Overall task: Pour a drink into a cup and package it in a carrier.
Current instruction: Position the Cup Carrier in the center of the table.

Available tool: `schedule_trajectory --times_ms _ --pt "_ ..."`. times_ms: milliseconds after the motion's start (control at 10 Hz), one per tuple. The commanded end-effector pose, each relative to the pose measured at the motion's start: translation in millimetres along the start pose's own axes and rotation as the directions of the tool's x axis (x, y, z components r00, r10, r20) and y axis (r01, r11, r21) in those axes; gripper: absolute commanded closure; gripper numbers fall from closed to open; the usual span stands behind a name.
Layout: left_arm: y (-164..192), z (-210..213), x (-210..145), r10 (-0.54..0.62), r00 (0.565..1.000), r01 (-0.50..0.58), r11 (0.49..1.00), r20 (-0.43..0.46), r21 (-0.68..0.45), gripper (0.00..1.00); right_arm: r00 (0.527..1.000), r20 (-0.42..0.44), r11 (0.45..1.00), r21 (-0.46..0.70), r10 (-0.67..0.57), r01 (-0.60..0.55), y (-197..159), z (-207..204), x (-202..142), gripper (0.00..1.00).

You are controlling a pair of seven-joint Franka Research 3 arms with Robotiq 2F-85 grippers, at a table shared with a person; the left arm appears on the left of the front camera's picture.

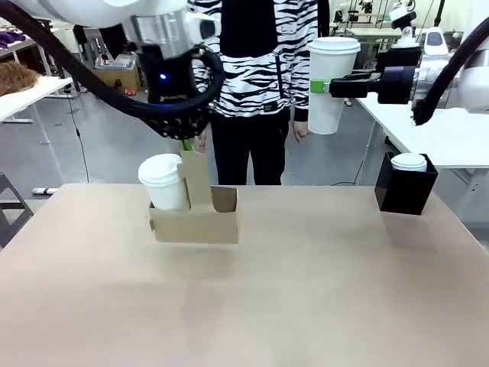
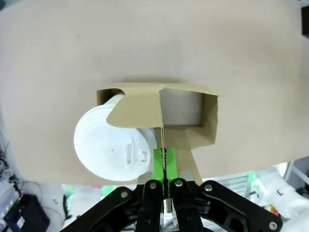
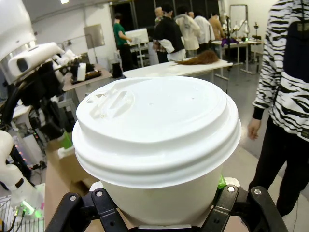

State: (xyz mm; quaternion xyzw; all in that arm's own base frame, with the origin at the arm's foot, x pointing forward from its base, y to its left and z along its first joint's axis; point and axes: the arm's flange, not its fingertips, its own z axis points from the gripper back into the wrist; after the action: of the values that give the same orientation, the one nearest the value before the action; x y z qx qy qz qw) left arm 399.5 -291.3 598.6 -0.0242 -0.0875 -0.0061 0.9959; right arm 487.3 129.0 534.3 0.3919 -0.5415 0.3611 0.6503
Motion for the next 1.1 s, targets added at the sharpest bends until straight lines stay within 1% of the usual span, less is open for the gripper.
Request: schedule_trajectory --times_ms 0,100,300,500,700,1000 --pt "-17.6 -13.8 -1.7 0.03 1.0 -0.03 1.0 -0.001 0.002 0.98 1.0 0.017 1.0 -0.019 0.014 -0.014 0.3 -3.9 3.0 0.2" --pt "-28.3 -24.0 -3.9 0.028 1.0 -0.028 1.0 -0.003 -0.001 0.98 1.0 0.017 1.0 -0.019 0.014 -0.014 0.3 -3.9 3.0 0.2" --pt "-44.3 -48.7 -3.3 0.028 0.999 -0.028 1.0 -0.042 0.003 0.98 1.0 0.017 1.0 -0.019 0.014 -0.014 0.3 -3.9 3.0 0.2" --pt "-59.0 -73.3 -1.2 0.037 0.998 -0.037 0.999 -0.043 0.0 0.98 1.0 0.017 1.0 -0.019 0.014 -0.014 0.3 -3.9 3.0 0.2" --pt "-78.6 -99.4 -2.5 0.029 0.999 -0.026 0.998 -0.045 0.054 0.98 1.0 0.017 1.0 -0.019 0.014 -0.014 0.3 -3.9 3.0 0.2" --pt "-92.1 -122.3 -8.5 0.039 0.998 -0.034 0.995 -0.048 0.09 0.98 1.0 0.017 1.0 -0.019 0.014 -0.014 0.3 -3.9 3.0 0.2"
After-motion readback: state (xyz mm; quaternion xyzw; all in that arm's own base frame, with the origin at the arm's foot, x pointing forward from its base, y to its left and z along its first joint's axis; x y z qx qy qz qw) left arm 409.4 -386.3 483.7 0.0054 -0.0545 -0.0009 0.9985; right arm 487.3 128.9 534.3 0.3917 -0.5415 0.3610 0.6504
